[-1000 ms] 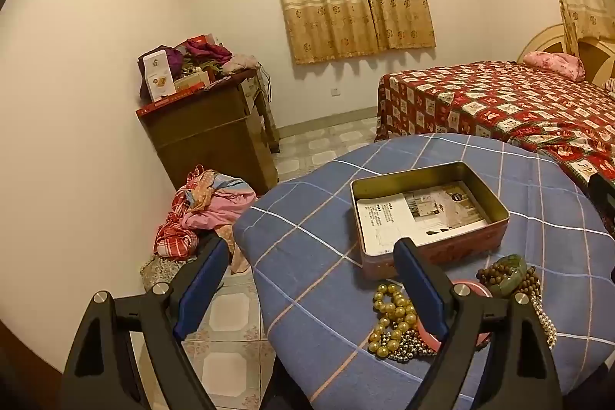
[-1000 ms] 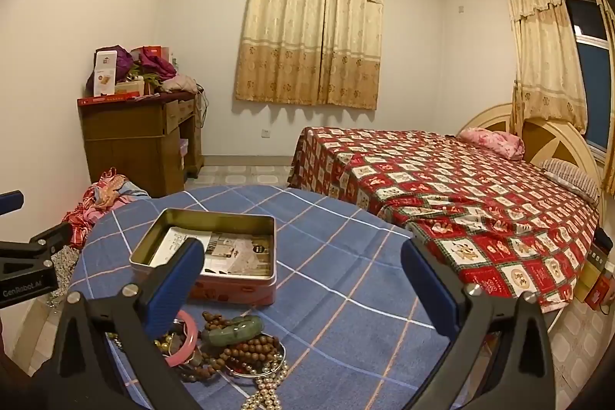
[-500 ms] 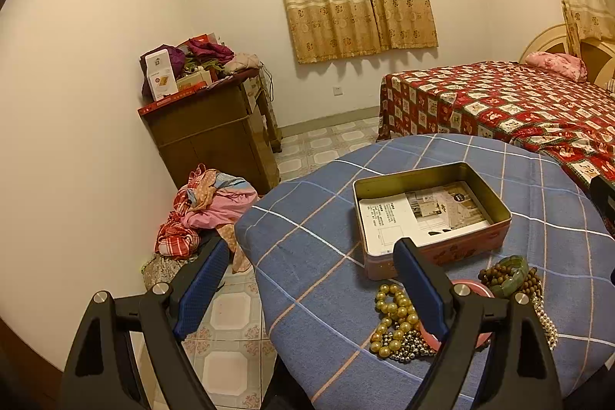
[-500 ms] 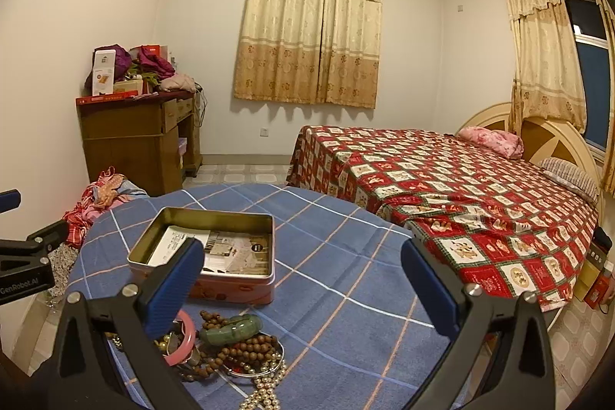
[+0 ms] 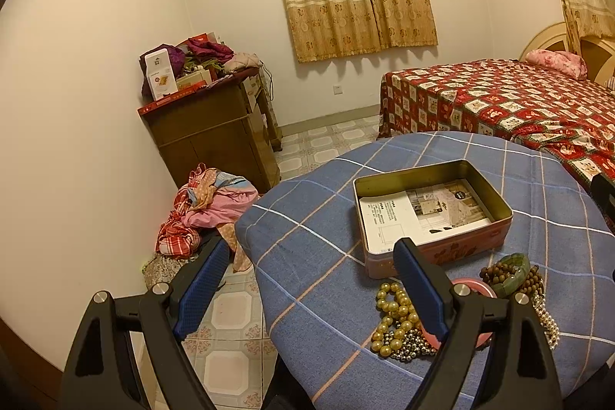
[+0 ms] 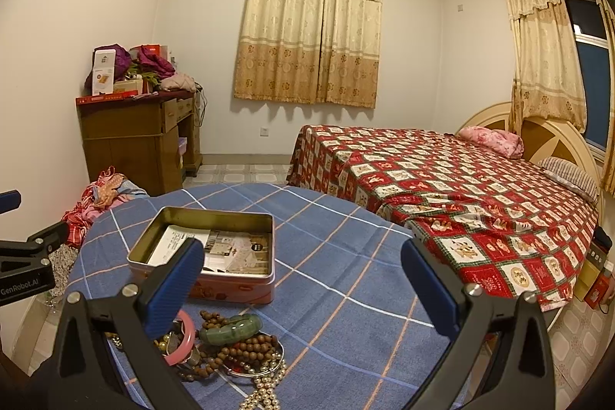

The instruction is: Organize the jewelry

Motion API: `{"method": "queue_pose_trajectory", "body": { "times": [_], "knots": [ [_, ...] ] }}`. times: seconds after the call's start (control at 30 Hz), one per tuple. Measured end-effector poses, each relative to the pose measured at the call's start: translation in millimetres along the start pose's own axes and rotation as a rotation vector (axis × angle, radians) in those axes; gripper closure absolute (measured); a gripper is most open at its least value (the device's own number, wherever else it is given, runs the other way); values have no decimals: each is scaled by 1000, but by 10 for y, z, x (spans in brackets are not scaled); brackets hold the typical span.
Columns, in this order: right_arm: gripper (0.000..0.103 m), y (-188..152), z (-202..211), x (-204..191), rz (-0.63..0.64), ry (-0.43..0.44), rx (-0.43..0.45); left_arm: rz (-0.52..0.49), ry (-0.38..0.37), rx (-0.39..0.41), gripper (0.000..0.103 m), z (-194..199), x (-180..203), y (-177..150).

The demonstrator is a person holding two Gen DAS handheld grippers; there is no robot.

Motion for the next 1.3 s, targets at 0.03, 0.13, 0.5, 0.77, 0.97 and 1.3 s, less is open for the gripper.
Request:
{"method": "queue_pose_trajectory", "body": {
  "times": [0.03, 0.13, 0.5, 0.77, 0.97, 1.3],
  "knots": [
    [0, -2, 1, 0, 0, 0, 0, 0, 1, 0, 15, -2, -11, -4],
    [0, -2, -1, -1, -1, 0, 0, -1, 3, -1, 15, -9, -6, -12],
    [0, -7, -4, 4, -2, -1, -2, -6, 6, -5, 15, -20, 27, -38],
    [0, -9, -8, 1, -2, -1, -4, -6, 4, -6, 15, -23, 25, -38],
    [0, -9, -9, 1, -3, 0, -4, -9, 6, -10, 15, -30, 13, -77],
    [0, -131, -40, -28, -1, -1, -11, -17, 7, -22, 15, -51, 44, -93]
  ]
}}
Point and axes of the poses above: each gripper's, at about its wrist camera, not at the fingertips, and z roughly against the way its jaws point, x to its right, y to its top, the point moved 10 cm from there along -z, roughly the way its jaws point, and after that the axes turned 11 degrees about x, right-handed, at the moved point
